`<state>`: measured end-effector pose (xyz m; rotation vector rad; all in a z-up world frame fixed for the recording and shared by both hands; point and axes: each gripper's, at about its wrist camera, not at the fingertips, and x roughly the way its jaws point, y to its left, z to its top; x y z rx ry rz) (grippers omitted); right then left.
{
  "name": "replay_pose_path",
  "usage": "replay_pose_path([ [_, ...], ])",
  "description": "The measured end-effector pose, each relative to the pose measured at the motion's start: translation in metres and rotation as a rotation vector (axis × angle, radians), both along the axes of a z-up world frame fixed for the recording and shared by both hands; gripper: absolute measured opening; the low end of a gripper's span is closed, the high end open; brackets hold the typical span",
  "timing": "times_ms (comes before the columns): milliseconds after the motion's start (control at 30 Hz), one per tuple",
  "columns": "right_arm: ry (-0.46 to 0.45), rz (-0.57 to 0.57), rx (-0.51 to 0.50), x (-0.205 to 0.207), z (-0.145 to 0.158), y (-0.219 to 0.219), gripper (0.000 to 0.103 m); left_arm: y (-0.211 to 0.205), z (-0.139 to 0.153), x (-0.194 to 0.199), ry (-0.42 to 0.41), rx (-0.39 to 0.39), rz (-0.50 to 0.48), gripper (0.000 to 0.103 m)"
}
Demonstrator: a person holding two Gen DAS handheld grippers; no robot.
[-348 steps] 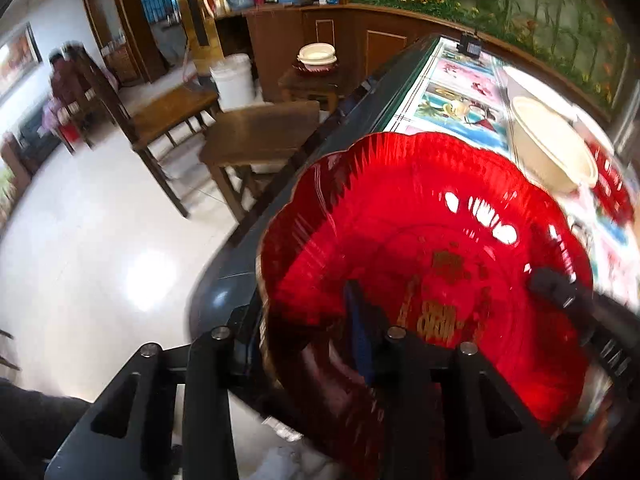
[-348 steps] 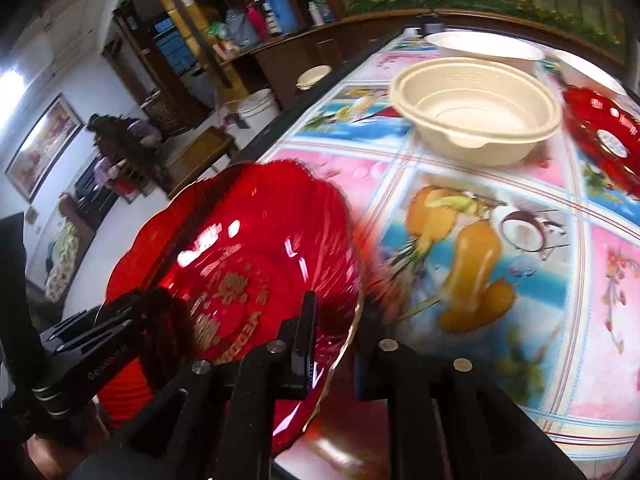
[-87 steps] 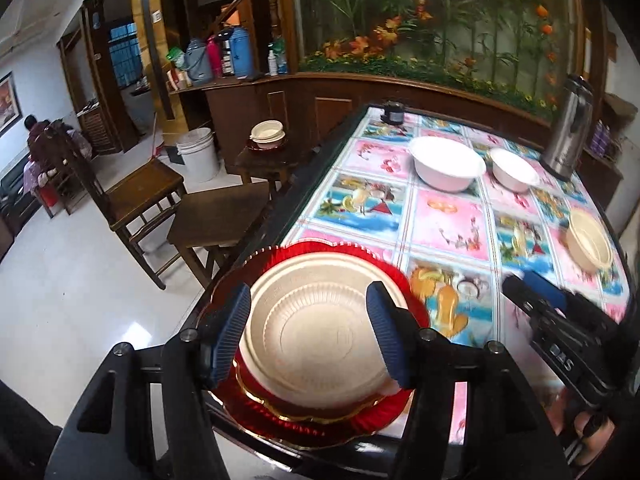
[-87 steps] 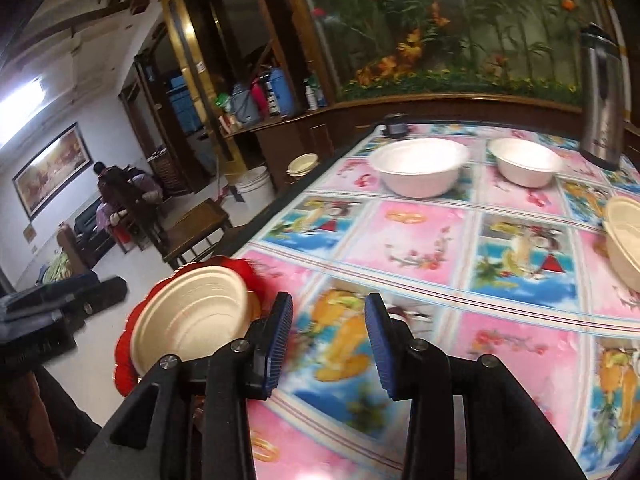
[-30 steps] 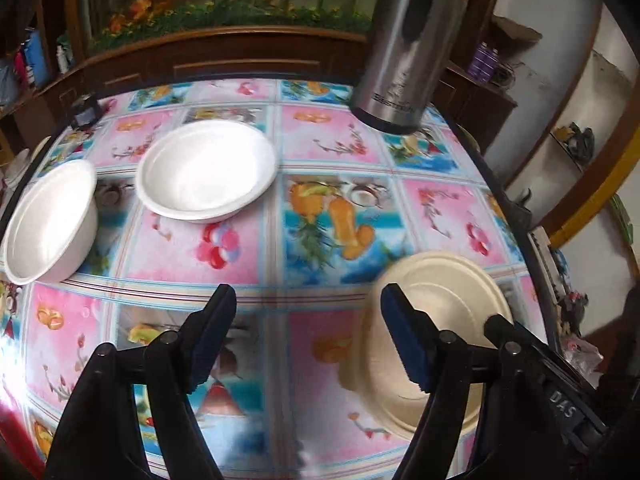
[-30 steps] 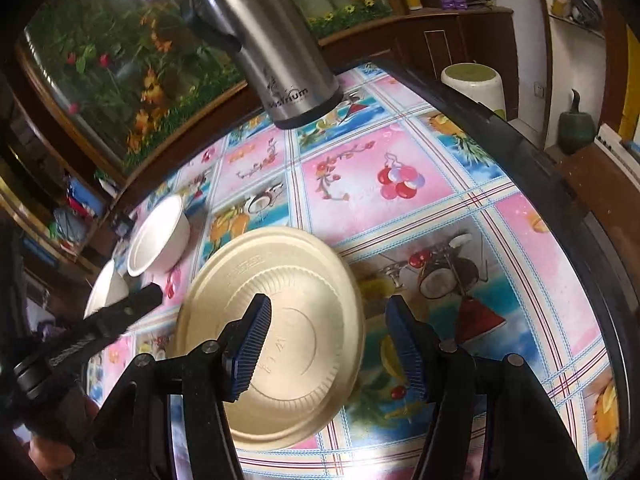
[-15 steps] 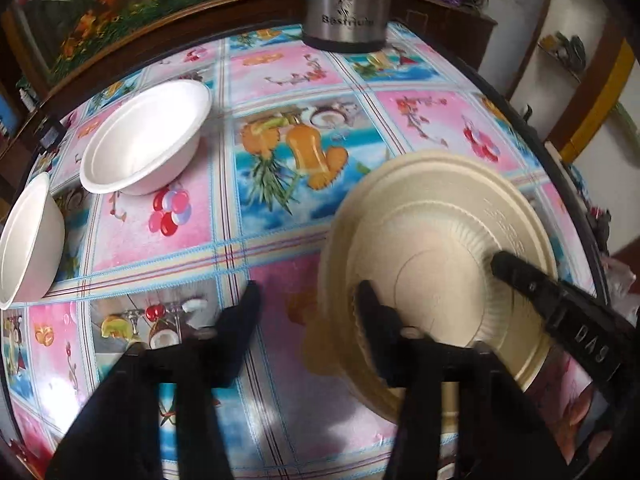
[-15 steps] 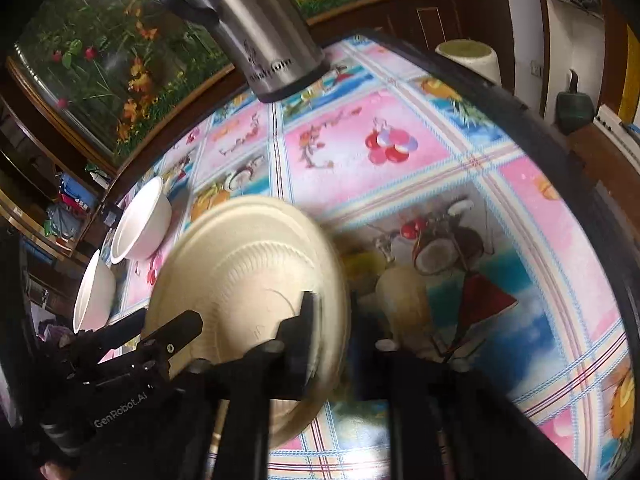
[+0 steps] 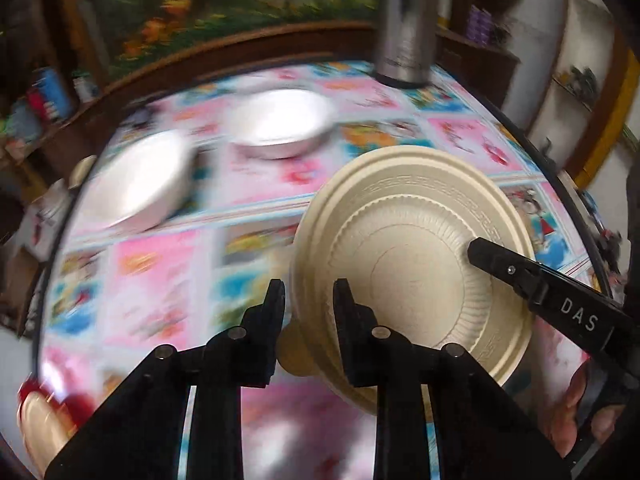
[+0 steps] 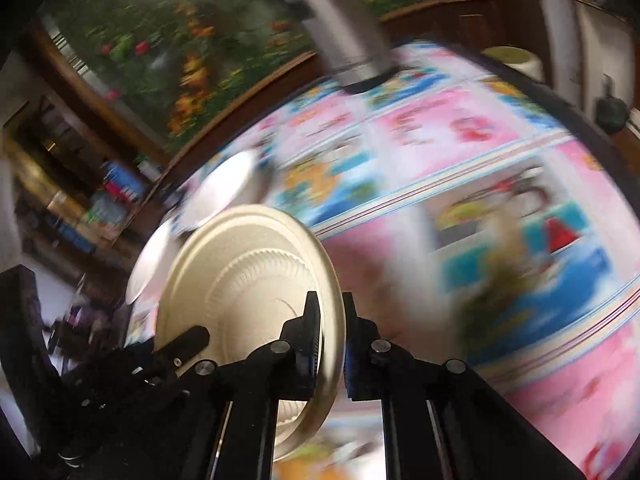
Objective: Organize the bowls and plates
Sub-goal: 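Carry the beige bowl onto the stack and open the left tool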
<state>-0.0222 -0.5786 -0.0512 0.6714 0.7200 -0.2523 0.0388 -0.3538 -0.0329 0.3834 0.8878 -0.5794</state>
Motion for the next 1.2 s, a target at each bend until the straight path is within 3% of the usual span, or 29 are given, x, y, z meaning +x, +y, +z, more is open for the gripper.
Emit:
replay_pose_path([
  [333, -0.108, 0.386, -0.009, 0.052, 0.04, 0.195, 0.008, 0.224, 0.037, -0.021, -0.097, -0.033, 0.32, 0.023],
  [567, -0.095, 0.559, -0.066, 0.075, 0.038, 0.321, 0.009, 0.312, 0.029, -0.017, -0.09, -0.053, 0.481, 0.023],
  [900, -0.049, 0.625, -0.148, 0.076, 0.022, 0.385, 0.009, 0.359, 0.007, -0.013, -0.046, -0.093, 0.544, 0.023],
  [1100, -0.056, 0.611, -0.223, 0.075, 0.012, 0.393, 0.01, 0.361, -0.003, -0.014, -0.094, -0.041, 0.553, 0.023],
  [1200, -0.09, 0.616, -0.275, 0.074, 0.009, 0.394, 0.017, 0.366, 0.002, -0.017, -0.145, -0.014, 0.578, 0.041],
])
